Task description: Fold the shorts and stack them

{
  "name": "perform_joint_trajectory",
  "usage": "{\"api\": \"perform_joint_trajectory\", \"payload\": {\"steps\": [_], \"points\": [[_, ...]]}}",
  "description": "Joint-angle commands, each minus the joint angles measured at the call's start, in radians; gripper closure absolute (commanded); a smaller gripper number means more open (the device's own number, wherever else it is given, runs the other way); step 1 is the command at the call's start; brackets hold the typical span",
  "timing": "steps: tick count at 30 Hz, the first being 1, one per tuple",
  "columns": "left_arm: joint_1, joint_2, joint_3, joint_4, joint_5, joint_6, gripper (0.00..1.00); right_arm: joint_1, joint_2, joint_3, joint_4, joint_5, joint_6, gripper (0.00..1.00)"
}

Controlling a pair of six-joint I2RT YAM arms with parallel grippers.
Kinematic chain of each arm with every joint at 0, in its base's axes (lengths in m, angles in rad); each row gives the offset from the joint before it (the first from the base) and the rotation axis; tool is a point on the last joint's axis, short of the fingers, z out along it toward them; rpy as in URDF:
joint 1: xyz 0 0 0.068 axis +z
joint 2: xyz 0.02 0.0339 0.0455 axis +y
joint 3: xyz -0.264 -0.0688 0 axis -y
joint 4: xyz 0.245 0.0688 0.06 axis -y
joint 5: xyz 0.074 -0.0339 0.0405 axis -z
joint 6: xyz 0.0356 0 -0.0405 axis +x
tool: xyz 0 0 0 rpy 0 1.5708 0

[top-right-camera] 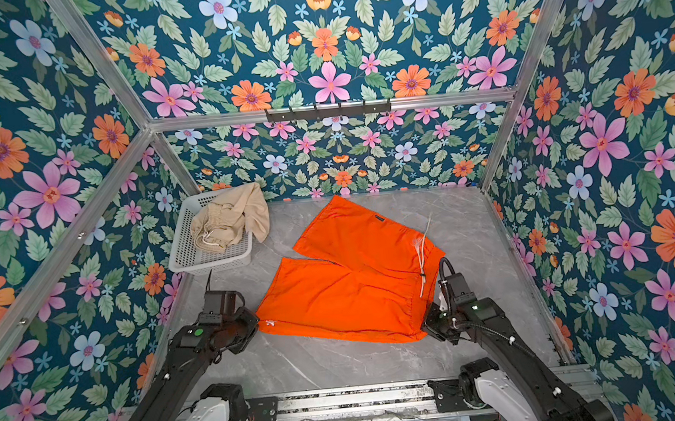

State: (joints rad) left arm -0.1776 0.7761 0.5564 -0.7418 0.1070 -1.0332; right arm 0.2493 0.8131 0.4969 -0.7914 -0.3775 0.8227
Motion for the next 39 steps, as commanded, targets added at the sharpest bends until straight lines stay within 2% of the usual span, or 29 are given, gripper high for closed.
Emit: {"api": "perform_joint_trajectory", "payload": {"steps": [1, 5, 8, 13, 19, 30, 39], "points": [[0.000, -0.075, 0.049, -0.182, -0.105, 0.011, 1.00, 0.020, -0.091, 0.014, -0.187, 0.057, 0.083, 0.89], [0.001, -0.051, 0.177, -0.223, -0.165, 0.098, 1.00, 0.020, -0.152, 0.105, -0.280, 0.075, 0.084, 0.90], [0.000, 0.050, 0.306, -0.226, -0.200, 0.194, 1.00, 0.020, -0.095, 0.202, -0.311, 0.065, 0.037, 0.90], [0.000, 0.230, 0.532, -0.191, -0.245, 0.347, 1.00, 0.020, 0.002, 0.381, -0.367, 0.144, -0.030, 0.92], [0.000, 0.412, 0.714, -0.123, -0.228, 0.465, 1.00, 0.014, 0.113, 0.537, -0.369, 0.168, -0.081, 0.95], [-0.027, 0.704, 0.985, -0.016, -0.196, 0.603, 1.00, -0.106, 0.192, 0.566, -0.353, 0.022, -0.127, 0.96], [-0.099, 0.925, 1.215, 0.011, -0.204, 0.640, 1.00, -0.156, 0.244, 0.572, -0.327, -0.034, -0.154, 0.98]]}}
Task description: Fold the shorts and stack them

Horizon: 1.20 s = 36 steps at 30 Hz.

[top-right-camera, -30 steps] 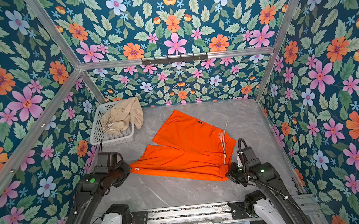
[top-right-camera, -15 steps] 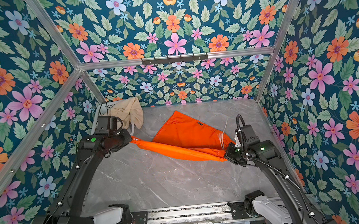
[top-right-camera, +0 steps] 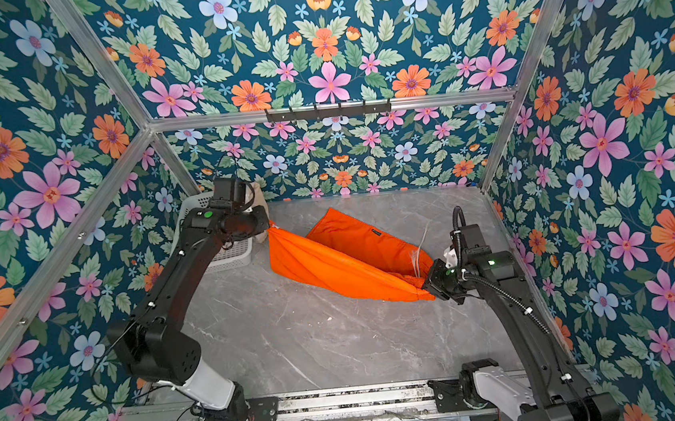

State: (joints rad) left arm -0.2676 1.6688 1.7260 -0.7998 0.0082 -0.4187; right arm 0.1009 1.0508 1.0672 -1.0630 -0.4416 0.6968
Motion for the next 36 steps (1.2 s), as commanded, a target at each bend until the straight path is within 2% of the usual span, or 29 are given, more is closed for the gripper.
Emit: {"api": "perform_joint_trajectory", "payload": {"steps": [1, 9, 16, 26, 36], "points": [[-0.015, 0.045, 0.063, 0.072, -0.104, 0.026, 1.00, -0.011, 0.008, 0.002, -0.054, 0.030, -0.028, 0.98], [-0.048, 0.072, 0.137, 0.087, -0.099, 0.019, 1.00, -0.034, 0.009, 0.007, -0.045, 0.022, -0.033, 0.99], [-0.056, -0.011, 0.086, 0.113, -0.111, 0.008, 1.00, -0.037, -0.001, 0.002, -0.041, 0.023, -0.024, 0.99], [-0.055, -0.039, 0.024, 0.078, -0.120, 0.000, 1.00, -0.037, -0.009, -0.002, -0.067, 0.005, -0.023, 0.99], [-0.055, 0.021, 0.059, 0.035, -0.123, 0.007, 1.00, -0.037, 0.027, -0.031, -0.071, -0.045, -0.016, 0.98]]}}
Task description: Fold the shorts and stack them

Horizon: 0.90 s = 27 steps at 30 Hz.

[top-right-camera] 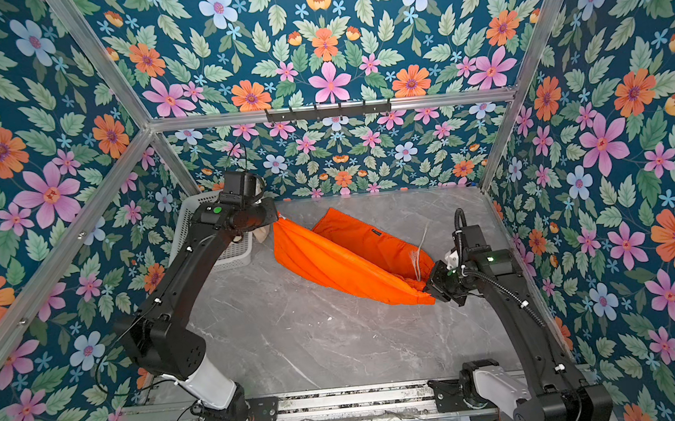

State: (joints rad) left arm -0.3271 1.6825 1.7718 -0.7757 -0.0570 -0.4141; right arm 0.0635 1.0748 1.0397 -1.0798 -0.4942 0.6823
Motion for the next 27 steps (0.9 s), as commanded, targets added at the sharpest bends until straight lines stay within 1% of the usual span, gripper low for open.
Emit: {"api": "perform_joint_trajectory", "payload": {"steps": [1, 8, 16, 23, 27], "points": [[0.005, 0.014, 0.015, 0.008, -0.058, 0.006, 1.00, -0.001, 0.005, -0.008, -0.054, 0.005, -0.001, 0.98], [0.005, 0.085, 0.046, 0.015, -0.067, 0.031, 1.00, -0.035, 0.027, -0.027, -0.033, -0.019, -0.007, 0.98], [0.004, 0.204, 0.136, 0.036, -0.048, 0.036, 1.00, -0.103, 0.069, -0.083, 0.014, -0.109, -0.019, 0.98], [0.003, 0.308, 0.209, 0.044, -0.020, 0.037, 1.00, -0.184, 0.098, -0.141, 0.051, -0.180, -0.026, 0.97], [0.000, 0.361, 0.243, 0.061, -0.002, 0.027, 1.00, -0.221, 0.126, -0.168, 0.106, -0.232, -0.024, 0.97]]}}
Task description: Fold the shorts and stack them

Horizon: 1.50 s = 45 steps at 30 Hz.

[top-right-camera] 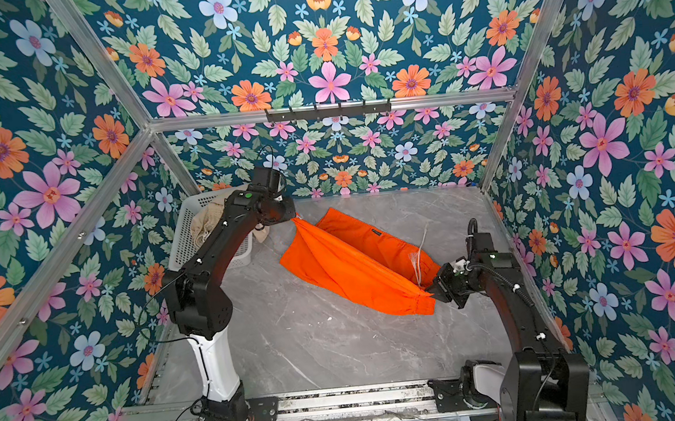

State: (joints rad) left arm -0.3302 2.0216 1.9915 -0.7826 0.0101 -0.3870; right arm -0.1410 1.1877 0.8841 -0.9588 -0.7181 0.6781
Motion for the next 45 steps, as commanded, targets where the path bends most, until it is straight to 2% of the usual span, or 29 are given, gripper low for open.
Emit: {"api": "perform_joint_trajectory", "payload": {"steps": [1, 15, 18, 21, 25, 28, 32, 35, 39, 41, 45], "points": [[0.001, 0.032, 0.028, 0.076, -0.065, -0.004, 1.00, -0.021, 0.021, -0.019, -0.003, -0.014, -0.019, 0.96], [-0.023, 0.249, 0.111, 0.273, 0.033, -0.112, 1.00, -0.097, 0.217, -0.031, 0.201, -0.041, 0.022, 0.91], [-0.024, 0.306, 0.148, 0.299, 0.064, -0.135, 0.88, -0.120, 0.261, -0.027, 0.270, -0.048, 0.051, 0.80], [-0.025, 0.338, 0.163, 0.332, 0.089, -0.162, 0.71, -0.138, 0.291, -0.004, 0.320, -0.053, 0.081, 0.63], [-0.024, 0.312, 0.155, 0.338, 0.096, -0.171, 0.57, -0.138, 0.278, 0.074, 0.296, -0.004, 0.089, 0.49], [-0.023, 0.222, 0.075, 0.354, 0.079, -0.147, 0.51, -0.139, 0.219, 0.147, 0.194, 0.126, 0.050, 0.47], [-0.023, 0.049, -0.132, 0.429, 0.096, -0.123, 0.50, -0.134, 0.099, 0.172, 0.134, 0.267, 0.025, 0.47], [-0.023, -0.057, -0.319, 0.516, 0.158, -0.122, 0.51, -0.089, 0.024, 0.129, 0.187, 0.260, 0.002, 0.48], [-0.023, -0.134, -0.536, 0.644, 0.225, -0.138, 0.53, 0.057, 0.005, 0.037, 0.321, 0.210, 0.019, 0.51], [-0.022, -0.126, -0.587, 0.662, 0.255, -0.149, 0.54, 0.121, 0.027, -0.024, 0.413, 0.184, 0.062, 0.52], [-0.021, -0.072, -0.626, 0.664, 0.278, -0.163, 0.55, 0.171, 0.105, -0.086, 0.529, 0.145, 0.091, 0.54]]}}
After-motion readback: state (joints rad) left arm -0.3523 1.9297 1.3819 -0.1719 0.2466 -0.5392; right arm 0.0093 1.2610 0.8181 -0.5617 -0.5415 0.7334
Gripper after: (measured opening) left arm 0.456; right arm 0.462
